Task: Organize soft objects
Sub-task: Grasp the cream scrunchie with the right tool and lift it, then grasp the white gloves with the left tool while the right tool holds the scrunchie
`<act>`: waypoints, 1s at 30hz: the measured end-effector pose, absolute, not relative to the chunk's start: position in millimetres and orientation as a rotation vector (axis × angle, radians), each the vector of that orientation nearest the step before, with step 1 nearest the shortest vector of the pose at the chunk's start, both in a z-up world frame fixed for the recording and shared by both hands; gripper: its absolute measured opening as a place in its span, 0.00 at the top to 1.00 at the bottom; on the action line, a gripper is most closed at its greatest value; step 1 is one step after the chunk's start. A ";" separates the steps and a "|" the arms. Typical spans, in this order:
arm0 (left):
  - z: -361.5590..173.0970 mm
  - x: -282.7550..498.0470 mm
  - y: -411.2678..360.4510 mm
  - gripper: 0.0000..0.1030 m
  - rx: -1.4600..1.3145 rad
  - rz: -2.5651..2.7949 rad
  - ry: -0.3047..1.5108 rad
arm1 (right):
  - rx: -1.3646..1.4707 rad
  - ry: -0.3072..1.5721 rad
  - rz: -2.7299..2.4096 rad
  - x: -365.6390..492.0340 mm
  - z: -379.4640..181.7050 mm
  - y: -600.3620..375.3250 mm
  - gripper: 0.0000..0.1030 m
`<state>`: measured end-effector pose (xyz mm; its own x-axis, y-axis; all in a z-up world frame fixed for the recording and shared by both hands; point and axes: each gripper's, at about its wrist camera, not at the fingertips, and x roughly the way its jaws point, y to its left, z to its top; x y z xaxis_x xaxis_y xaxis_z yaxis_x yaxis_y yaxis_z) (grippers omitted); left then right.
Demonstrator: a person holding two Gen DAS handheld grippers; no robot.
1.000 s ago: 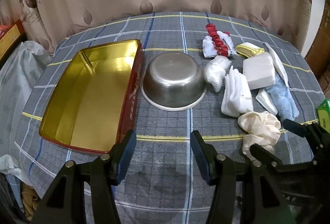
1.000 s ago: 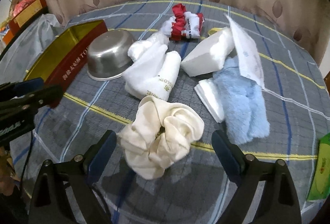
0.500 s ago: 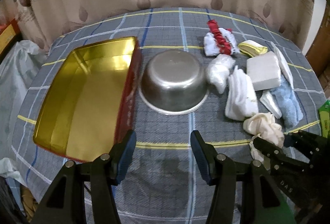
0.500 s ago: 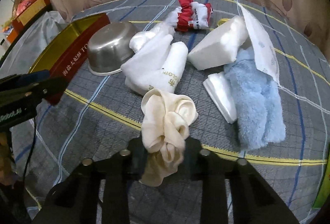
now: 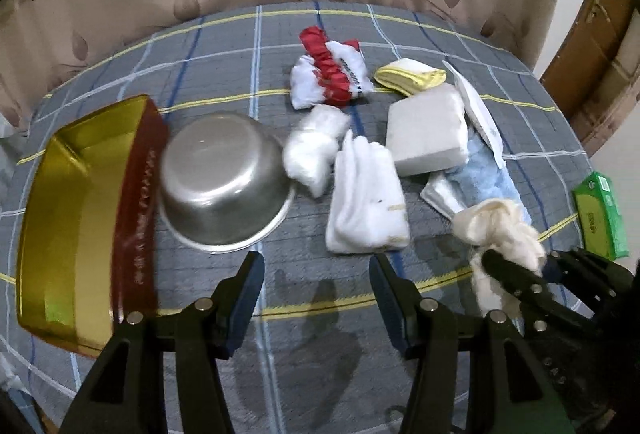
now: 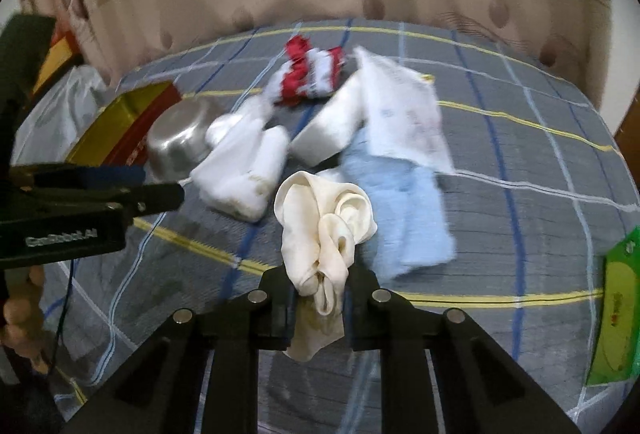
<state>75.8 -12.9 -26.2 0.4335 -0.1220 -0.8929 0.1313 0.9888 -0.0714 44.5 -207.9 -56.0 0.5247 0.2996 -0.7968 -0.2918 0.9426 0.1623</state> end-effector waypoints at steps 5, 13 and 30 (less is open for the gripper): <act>-32.9 90.7 -24.9 0.46 0.004 -0.181 1.152 | 0.070 0.940 0.325 48.4 -54.6 -224.6 0.84; -51.0 120.5 -38.1 0.46 -0.009 -0.176 1.197 | 0.109 0.946 0.348 50.0 -58.7 -230.9 0.84; -66.0 126.4 -65.4 0.69 0.014 -0.246 1.166 | 0.149 0.954 0.345 52.3 -60.9 -239.3 0.84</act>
<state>126.4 -65.4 -66.0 0.3701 -0.1848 -0.9104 0.1988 0.9731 -0.1167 52.3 -239.3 -60.9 0.5291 0.3529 -0.7717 -0.2224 0.9353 0.2752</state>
